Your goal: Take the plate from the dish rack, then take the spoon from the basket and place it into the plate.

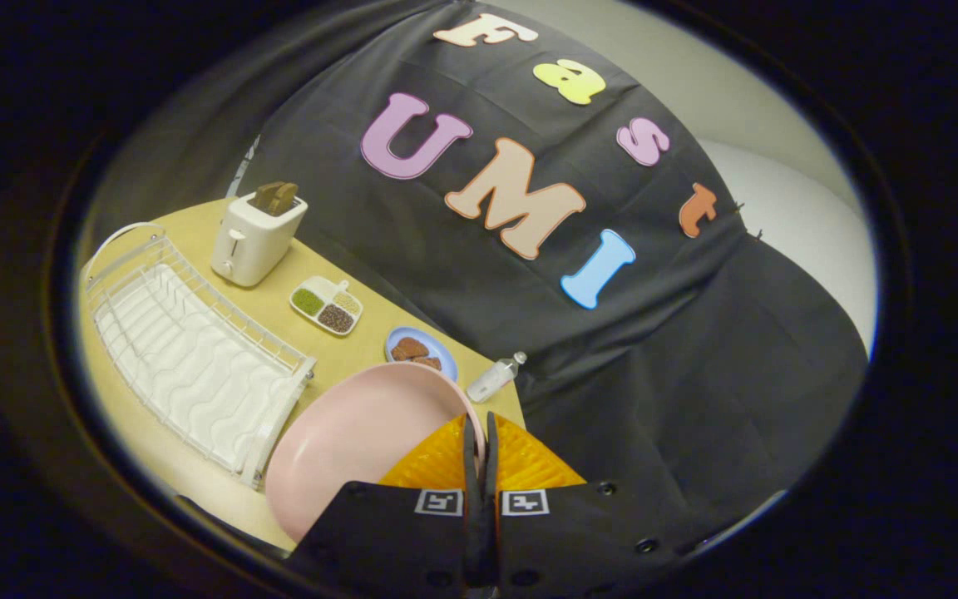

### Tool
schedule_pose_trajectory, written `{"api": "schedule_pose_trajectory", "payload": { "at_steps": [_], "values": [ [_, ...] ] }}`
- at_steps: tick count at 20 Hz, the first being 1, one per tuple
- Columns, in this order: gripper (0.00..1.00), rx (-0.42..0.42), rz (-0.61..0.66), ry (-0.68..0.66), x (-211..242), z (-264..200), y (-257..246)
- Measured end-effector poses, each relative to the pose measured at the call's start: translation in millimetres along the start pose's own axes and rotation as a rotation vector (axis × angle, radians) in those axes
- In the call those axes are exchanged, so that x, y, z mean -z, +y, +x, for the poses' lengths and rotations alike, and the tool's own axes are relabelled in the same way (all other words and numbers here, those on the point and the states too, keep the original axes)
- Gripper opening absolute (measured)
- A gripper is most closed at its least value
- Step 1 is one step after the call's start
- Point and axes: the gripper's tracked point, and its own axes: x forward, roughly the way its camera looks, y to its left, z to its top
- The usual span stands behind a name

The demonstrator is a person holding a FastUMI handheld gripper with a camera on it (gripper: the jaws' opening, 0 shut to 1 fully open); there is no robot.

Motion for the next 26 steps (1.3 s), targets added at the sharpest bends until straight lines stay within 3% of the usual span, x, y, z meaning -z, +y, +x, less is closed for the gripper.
{"api": "schedule_pose_trajectory", "payload": {
  "at_steps": [8, 26],
  "values": [
    [0.03, -0.063, 0.108, 0.069, 67, 0, -1],
    [0.03, -0.182, 0.527, 0.224, 205, 14, 25]
  ]
}}
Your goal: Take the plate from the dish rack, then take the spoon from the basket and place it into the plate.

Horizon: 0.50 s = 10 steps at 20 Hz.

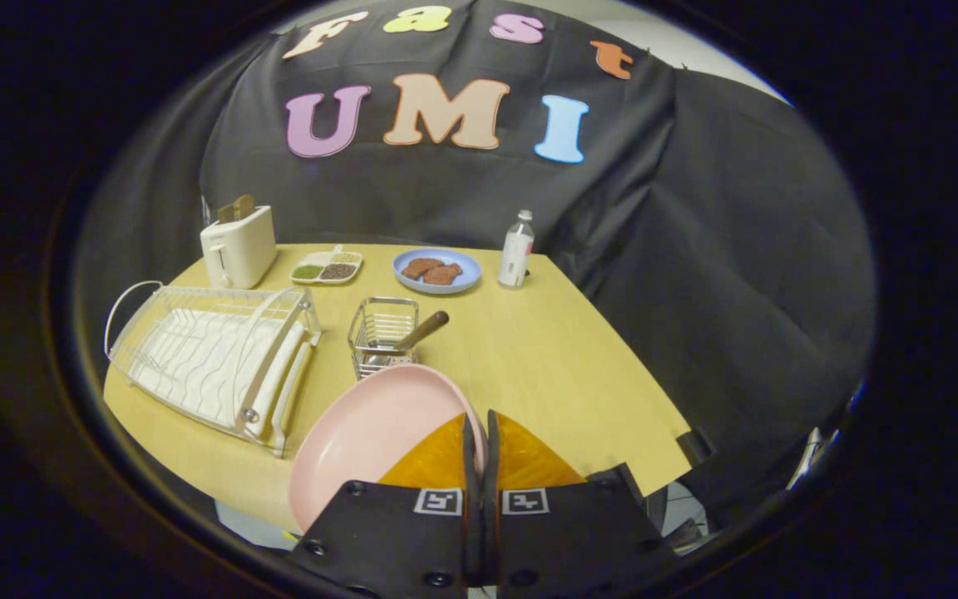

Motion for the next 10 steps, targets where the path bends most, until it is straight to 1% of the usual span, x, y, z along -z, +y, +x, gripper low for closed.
{"api": "schedule_pose_trajectory", "payload": {
  "at_steps": [4, 10],
  "values": [
    [0.03, -0.034, 0.035, 0.014, 12, 17, -2],
    [0.04, -0.051, 0.052, 0.047, 31, 40, -14]
  ]
}}
